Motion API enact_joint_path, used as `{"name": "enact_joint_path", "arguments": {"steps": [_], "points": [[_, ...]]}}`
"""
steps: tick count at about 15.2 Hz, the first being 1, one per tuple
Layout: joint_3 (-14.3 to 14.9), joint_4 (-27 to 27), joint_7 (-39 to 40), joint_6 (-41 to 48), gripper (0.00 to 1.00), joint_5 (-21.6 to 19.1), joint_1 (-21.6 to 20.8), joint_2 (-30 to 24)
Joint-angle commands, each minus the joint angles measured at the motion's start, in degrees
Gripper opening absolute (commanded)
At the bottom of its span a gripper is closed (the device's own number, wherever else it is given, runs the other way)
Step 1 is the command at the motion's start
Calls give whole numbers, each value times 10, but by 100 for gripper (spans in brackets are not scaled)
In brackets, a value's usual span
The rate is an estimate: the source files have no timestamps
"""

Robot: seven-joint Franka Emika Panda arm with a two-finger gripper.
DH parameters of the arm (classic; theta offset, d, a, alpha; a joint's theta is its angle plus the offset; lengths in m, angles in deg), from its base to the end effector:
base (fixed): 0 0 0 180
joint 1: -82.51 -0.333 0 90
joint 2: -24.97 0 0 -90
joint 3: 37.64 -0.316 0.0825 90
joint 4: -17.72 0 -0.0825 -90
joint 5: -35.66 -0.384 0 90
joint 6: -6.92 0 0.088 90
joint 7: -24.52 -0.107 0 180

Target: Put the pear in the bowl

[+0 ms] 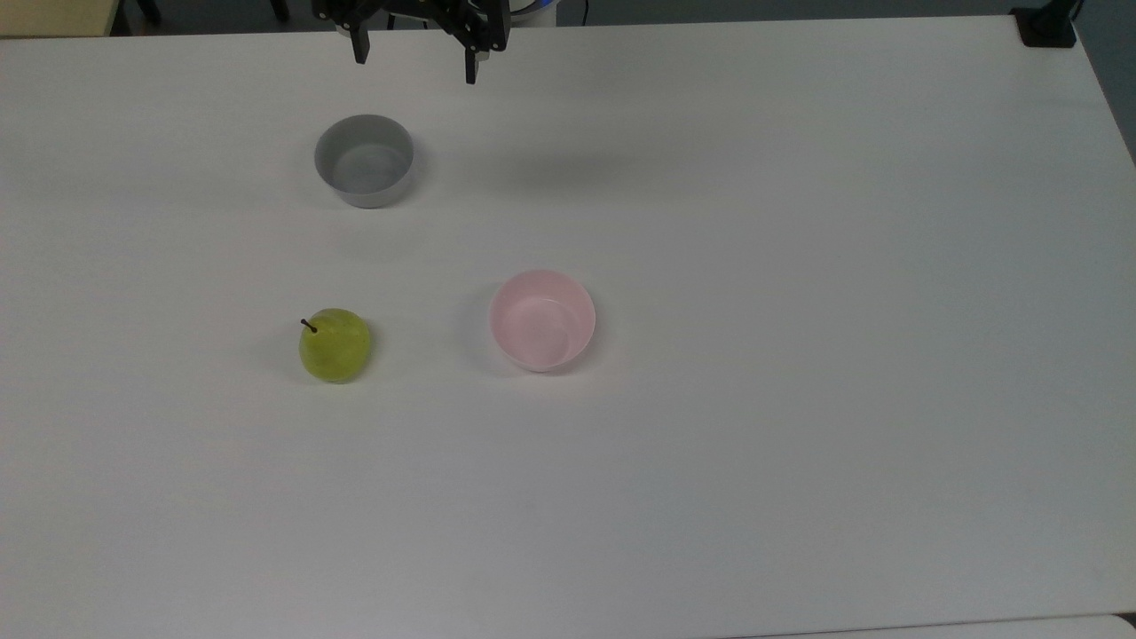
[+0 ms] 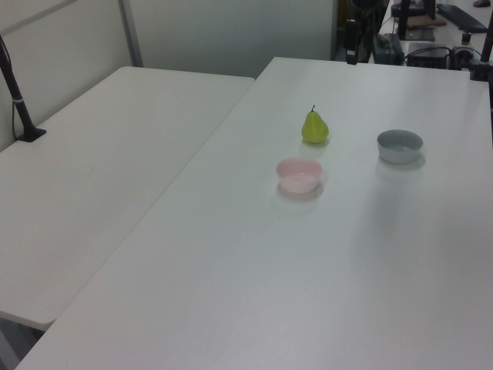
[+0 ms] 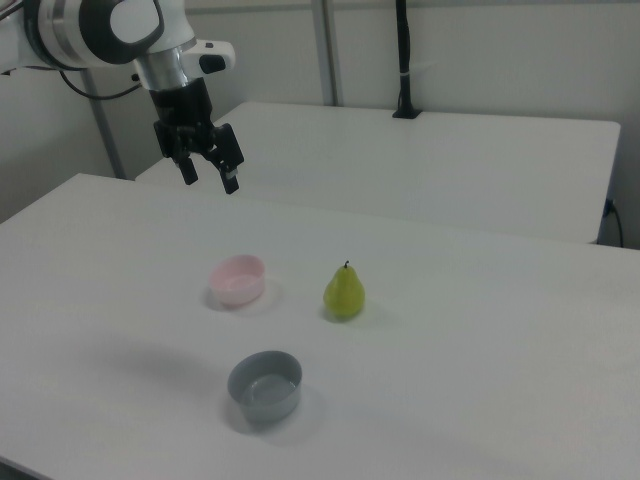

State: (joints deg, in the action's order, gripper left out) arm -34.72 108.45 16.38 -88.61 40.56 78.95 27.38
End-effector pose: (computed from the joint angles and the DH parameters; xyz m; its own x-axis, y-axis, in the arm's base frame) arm 0.5761 -0.0013 0.6038 0.9911 -0.1217 0.0533 -0.1258 -0.9888 0.0807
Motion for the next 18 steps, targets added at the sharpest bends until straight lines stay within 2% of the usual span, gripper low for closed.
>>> {"name": "enact_joint_path", "arguments": {"steps": [1, 8, 15, 18], "points": [[2, 6, -4, 12, 100, 3, -6, -9], [3, 7, -1, 9, 100, 3, -3, -9], [9, 6, 102, 1, 100, -10, 23, 14], [9, 6, 130, -32, 100, -10, 42, 36]]}}
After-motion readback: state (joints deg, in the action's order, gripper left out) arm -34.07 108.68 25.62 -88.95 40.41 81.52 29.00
